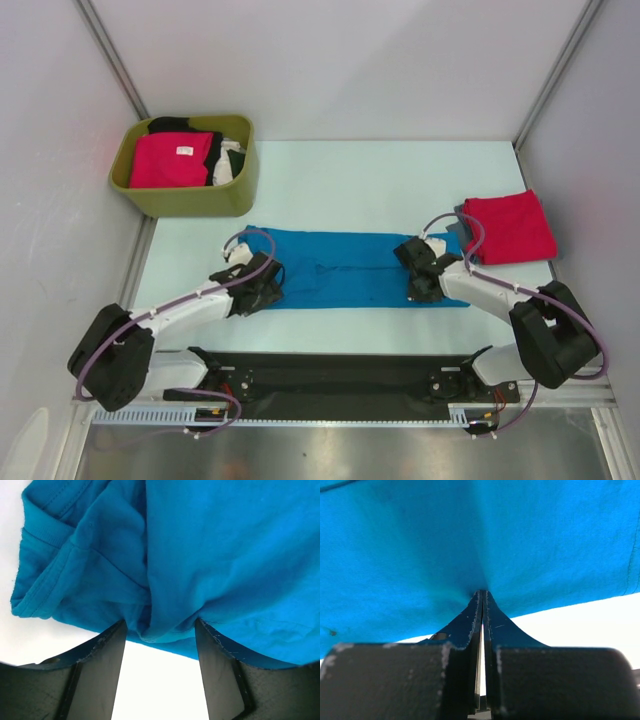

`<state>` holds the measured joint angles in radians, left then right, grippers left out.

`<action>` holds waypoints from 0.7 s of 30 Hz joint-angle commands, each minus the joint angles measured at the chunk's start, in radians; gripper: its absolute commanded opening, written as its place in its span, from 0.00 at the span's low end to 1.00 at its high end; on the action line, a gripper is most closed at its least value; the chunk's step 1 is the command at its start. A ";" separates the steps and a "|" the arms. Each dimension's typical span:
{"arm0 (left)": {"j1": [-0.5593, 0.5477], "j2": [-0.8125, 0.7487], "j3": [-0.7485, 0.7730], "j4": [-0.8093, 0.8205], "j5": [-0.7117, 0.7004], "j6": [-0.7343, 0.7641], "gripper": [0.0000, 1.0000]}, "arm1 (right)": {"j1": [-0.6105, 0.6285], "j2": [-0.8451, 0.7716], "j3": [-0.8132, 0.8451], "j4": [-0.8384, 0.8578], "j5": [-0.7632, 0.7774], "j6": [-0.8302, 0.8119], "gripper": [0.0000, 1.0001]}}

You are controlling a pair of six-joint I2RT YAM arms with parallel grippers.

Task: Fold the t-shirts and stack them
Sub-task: Fold the tshirt

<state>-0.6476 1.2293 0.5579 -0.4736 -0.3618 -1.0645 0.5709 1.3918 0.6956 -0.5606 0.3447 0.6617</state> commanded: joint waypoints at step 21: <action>0.002 0.567 0.365 0.225 0.116 0.215 0.55 | 0.424 0.065 -0.008 0.135 -0.171 0.173 0.00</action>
<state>-0.6468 1.6444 0.8852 -0.4660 -0.3721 -0.8539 0.9115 1.4174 0.6998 -0.5144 0.3927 0.7341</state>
